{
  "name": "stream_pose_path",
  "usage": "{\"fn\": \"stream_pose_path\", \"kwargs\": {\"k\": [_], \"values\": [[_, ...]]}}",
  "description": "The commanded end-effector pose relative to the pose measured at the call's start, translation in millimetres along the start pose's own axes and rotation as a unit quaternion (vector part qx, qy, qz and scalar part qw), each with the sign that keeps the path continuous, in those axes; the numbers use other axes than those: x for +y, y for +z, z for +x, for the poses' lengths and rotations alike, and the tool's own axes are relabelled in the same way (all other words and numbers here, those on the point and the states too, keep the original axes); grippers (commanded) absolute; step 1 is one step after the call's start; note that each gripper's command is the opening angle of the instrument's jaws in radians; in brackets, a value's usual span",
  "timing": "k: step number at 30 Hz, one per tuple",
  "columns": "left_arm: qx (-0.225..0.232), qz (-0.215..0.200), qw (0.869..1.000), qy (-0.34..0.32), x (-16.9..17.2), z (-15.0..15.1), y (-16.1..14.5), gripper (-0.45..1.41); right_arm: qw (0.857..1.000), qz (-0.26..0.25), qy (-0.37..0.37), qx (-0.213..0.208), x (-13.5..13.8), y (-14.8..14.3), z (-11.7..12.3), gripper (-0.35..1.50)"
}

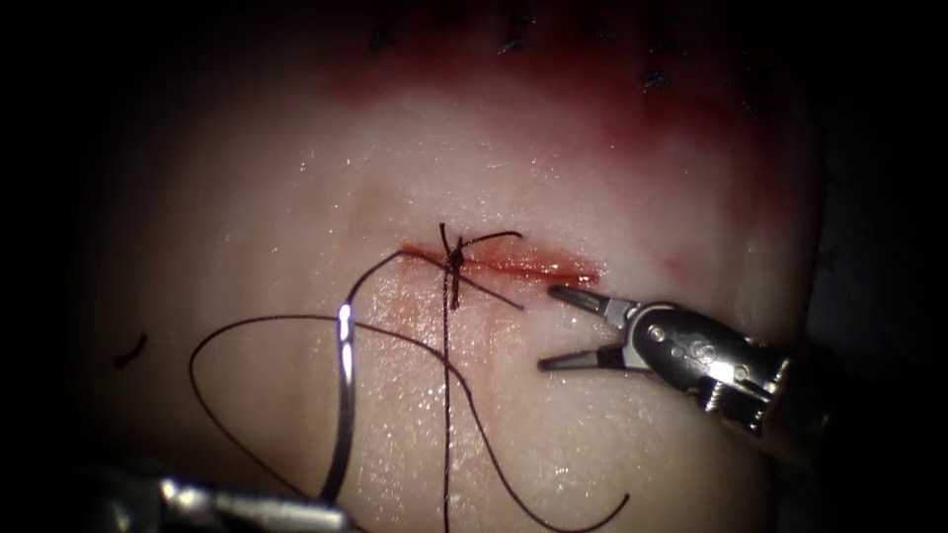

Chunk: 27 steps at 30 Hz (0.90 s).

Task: Wound Closure
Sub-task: Place right hand around suture near incision and pull away from wound over and over until a little tail is left above wound

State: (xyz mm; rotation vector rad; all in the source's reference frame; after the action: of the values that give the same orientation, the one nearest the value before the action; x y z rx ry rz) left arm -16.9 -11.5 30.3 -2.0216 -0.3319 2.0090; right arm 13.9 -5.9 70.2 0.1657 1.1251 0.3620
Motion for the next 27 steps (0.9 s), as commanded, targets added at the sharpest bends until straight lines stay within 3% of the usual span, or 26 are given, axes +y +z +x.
{"fn": "stream_pose_path", "kwargs": {"k": [1, 14, 15, 17, 27], "values": [[-0.002, 0.002, 1.0, 0.0, -0.5, -0.4, 0.6, -0.35, 1.0, 0.001, -0.002, 0.005, 0.0, 1.8, -0.6, 1.05], [-0.002, 0.0, 1.0, 0.002, 0.0, 0.1, 0.0, -0.35, 1.0, 0.014, -0.012, -0.002, 0.2, 5.6, -1.8, 0.78], [-0.003, 0.0, 1.0, 0.005, 0.0, 0.2, 0.0, -0.35, 1.0, 0.012, -0.011, -0.002, 0.4, 5.9, -1.8, 0.56], [-0.003, 0.0, 1.0, 0.005, 0.0, 0.2, 0.0, -0.35, 1.0, 0.017, -0.012, 0.0, 0.5, 5.7, -2.0, -0.35], [0.002, 0.008, 1.0, 0.015, -0.4, -0.7, -0.5, -0.35, 1.0, 0.003, -0.023, -0.01, 0.3, 2.8, -2.4, -0.35]]}}
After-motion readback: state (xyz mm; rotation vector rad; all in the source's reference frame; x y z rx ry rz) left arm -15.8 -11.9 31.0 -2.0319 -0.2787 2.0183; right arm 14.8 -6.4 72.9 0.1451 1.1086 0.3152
